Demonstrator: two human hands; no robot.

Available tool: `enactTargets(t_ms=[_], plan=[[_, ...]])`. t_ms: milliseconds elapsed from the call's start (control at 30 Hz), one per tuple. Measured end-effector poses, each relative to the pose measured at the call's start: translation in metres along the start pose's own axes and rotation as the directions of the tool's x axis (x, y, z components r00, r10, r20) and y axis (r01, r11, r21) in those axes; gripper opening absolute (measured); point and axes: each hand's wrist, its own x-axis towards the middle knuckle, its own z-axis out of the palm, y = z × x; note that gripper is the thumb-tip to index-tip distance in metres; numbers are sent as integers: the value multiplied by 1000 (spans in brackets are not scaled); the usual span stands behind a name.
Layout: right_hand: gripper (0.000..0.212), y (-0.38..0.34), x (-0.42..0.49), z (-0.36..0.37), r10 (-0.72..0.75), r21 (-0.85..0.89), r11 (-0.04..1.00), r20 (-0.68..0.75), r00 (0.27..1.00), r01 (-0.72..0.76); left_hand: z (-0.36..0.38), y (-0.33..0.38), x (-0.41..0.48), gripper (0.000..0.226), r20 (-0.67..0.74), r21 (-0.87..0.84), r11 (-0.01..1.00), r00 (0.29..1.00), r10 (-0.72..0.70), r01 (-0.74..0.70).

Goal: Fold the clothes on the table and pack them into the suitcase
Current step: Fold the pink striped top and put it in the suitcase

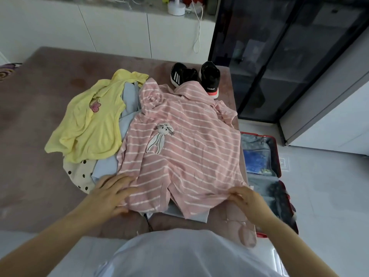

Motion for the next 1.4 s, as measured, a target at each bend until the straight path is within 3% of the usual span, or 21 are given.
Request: enactTargets(t_ms=[67,133,233,333,400,500,533,600,700,767,867,1000,1067,1133,1200,1300,1333,1400], plan=[[23,-3,-2,-19,41,85,996,-24,999,-39,-9,-8,-2,31,-59,-96,995,998,11,-17],[21,-4,-4,-36,44,136,990,-90,995,-32,-23,-15,-3,12,-69,-304,949,992,-108,83],[23,-5,-10,-57,32,203,979,-163,986,2,-54,-36,0,33,111,-592,721,922,-371,361],[25,-9,-16,-67,-8,200,979,-109,994,30,-91,-63,2,17,148,-688,632,921,-359,357],[13,-12,-20,-69,-2,209,978,-52,999,13,-108,-75,2,14,194,-737,571,922,-335,363],[60,-7,-21,-66,28,90,995,131,991,-40,-106,-83,2,46,295,-699,582,909,-295,416],[65,-2,-20,-60,50,0,999,195,980,-51,-102,-82,3,50,319,-683,588,901,-294,434],[57,4,-17,-49,70,-118,992,268,961,-40,-94,-79,6,49,365,-664,590,887,-282,460],[33,10,-10,-40,79,-138,989,247,966,-46,-88,-80,4,50,472,-630,579,847,-245,518],[29,13,-7,-45,140,-136,985,296,945,-103,-94,-82,3,36,566,-631,538,806,-174,560],[20,1,-6,-63,201,-114,979,480,854,-166,-111,-89,9,15,673,-596,542,737,-65,593],[17,-19,10,-92,192,-110,981,463,866,-159,-139,-110,43,4,480,-610,618,852,-210,496],[20,-24,28,-106,220,-159,974,460,860,-164,-151,-113,70,21,386,-633,624,886,-259,458],[23,-28,49,-118,266,-223,958,444,855,-182,-161,-106,101,16,303,-653,635,910,-281,413],[35,-32,74,-125,265,-180,959,313,912,-217,-167,-104,135,6,184,-677,622,909,-375,393],[40,-36,118,-131,295,148,950,-131,947,-275,-171,-105,190,7,-50,-755,546,798,-600,363],[37,-37,130,-132,288,160,954,-253,924,-254,-170,-106,205,2,-87,-786,493,722,-687,374],[48,-40,139,-127,244,-24,963,-341,908,-267,-161,-108,225,36,-85,-786,444,635,-767,431]])
